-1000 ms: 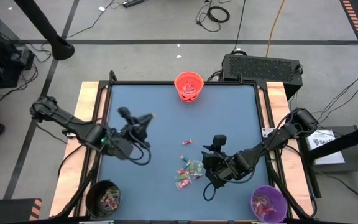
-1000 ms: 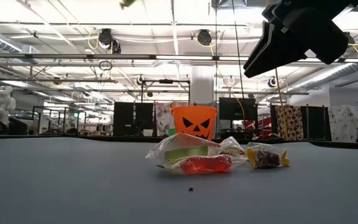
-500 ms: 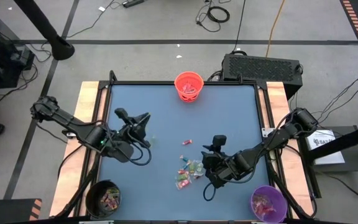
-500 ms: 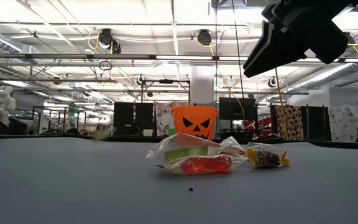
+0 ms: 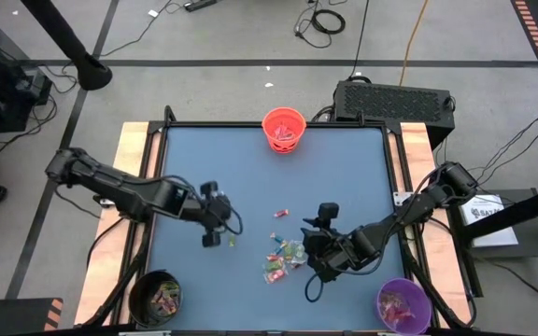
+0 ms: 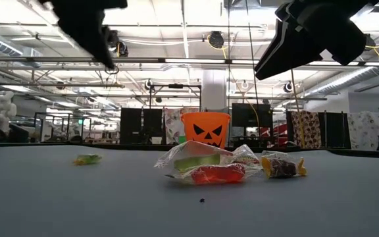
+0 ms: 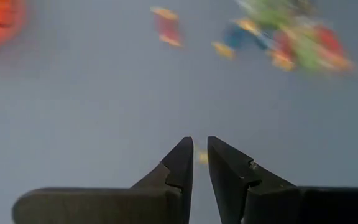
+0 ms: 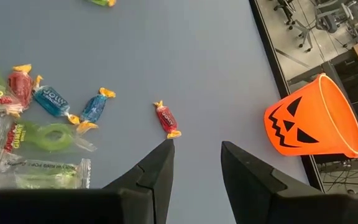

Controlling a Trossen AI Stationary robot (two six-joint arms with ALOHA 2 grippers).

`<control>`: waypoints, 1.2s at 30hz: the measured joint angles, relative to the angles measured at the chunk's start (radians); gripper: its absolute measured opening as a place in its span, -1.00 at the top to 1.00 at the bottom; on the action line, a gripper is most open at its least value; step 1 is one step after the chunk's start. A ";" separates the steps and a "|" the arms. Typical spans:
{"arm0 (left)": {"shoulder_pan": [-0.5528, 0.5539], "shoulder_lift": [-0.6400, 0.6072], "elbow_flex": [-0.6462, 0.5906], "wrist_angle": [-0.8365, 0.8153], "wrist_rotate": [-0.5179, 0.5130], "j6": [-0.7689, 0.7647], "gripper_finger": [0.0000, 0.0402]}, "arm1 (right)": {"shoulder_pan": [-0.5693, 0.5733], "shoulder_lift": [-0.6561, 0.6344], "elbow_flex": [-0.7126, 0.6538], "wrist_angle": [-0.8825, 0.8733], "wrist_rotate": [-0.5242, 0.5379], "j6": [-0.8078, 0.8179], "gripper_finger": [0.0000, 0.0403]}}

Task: Sort candy by brand, put in halloween buckets
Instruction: Put the green candy into the black bucket

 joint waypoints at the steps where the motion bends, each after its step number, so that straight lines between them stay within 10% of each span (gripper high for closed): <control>1: 0.000 0.010 -0.024 0.029 0.063 -0.001 0.72 | -0.003 0.000 0.000 0.001 0.001 -0.002 0.38; 8: -0.025 0.112 -0.102 0.167 0.200 -0.086 0.72 | -0.021 0.000 0.000 0.026 -0.019 -0.009 0.38; 36: -0.093 0.331 -0.105 0.215 0.011 -0.649 0.72 | -0.022 0.000 0.000 0.054 -0.027 -0.033 0.38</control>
